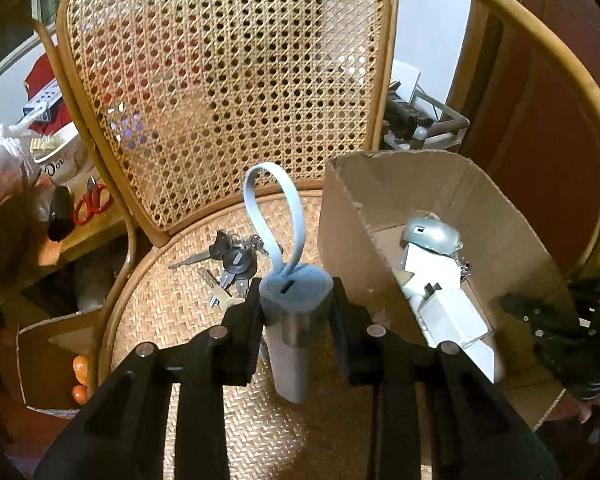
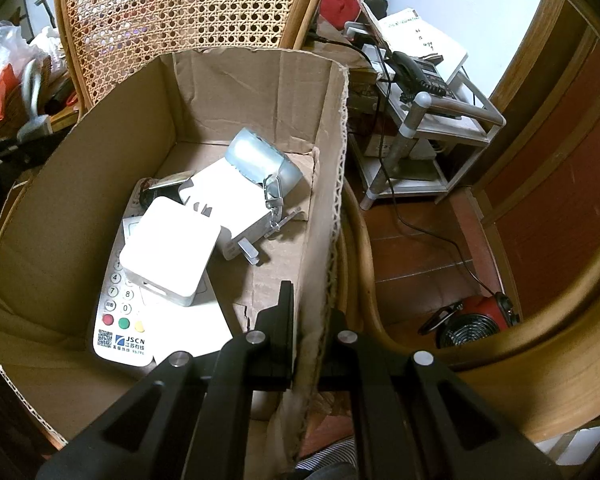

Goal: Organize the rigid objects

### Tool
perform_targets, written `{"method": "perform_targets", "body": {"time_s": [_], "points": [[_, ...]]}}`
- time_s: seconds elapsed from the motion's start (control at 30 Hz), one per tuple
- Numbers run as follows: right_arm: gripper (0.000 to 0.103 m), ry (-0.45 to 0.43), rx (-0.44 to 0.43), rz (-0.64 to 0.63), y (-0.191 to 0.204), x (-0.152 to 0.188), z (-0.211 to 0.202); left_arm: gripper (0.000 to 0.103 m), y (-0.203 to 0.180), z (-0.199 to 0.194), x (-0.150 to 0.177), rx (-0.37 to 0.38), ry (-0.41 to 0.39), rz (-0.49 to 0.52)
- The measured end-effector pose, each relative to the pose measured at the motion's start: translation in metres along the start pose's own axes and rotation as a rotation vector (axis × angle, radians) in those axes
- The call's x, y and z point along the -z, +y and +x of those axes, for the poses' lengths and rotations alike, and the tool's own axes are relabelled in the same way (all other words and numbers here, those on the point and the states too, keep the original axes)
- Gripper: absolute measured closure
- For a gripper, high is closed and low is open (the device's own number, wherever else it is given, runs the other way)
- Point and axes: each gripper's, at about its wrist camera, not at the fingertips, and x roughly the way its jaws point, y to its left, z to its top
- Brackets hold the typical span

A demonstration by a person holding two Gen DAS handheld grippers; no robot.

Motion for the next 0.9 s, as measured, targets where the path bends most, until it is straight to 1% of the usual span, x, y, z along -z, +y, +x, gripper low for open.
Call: {"method": "perform_targets", "body": {"time_s": [0.2,0.27,0.3,0.33,0.4,0.43,0.53,0.73,0.83,0.87,0.9], "points": [[0.095,0.0,0.0,0.0,0.0,0.0,0.0,0.076,-0.012,-0.023,-0.007,0.001,-0.053,0.021],[0.095,0.0,0.0,0.0,0.0,0.0,0.0,0.078,-0.017,-0.031,-0.009,-0.007,-0.074,0.039],[0.095,0.001,0.0,-0.001,0.0,0.0,0.0,0.078,-0.02,-0.035,-0.01,-0.014,-0.085,0.05],[0.095,-0.001,-0.001,0.0,0.0,0.0,0.0,0.079,-0.024,-0.045,-0.012,-0.012,-0.114,0.057],[0.095,0.001,-0.001,0.0,0.0,0.0,0.0,0.082,-0.031,-0.052,-0.015,-0.008,-0.127,0.076],[0.095,-0.001,0.0,0.0,0.0,0.0,0.0,0.086,-0.033,-0.056,-0.016,-0.006,-0.14,0.078],[0.095,-0.001,-0.001,-0.001,0.0,0.0,0.0,0.088,-0.036,-0.061,-0.019,-0.004,-0.146,0.079],[0.095,0.0,-0.002,0.0,0.0,0.0,0.001,0.088,-0.023,-0.049,-0.019,-0.013,-0.113,0.065],[0.095,-0.001,-0.001,0.0,0.0,0.0,0.0,0.087,-0.007,-0.035,-0.016,-0.034,-0.069,0.053],[0.095,-0.001,-0.001,0.0,0.0,0.0,0.0,0.083,-0.003,-0.031,-0.014,-0.041,-0.06,0.047],[0.095,-0.001,-0.001,0.001,0.0,0.0,0.0,0.08,0.0,-0.023,-0.011,-0.052,-0.027,0.049]]}}
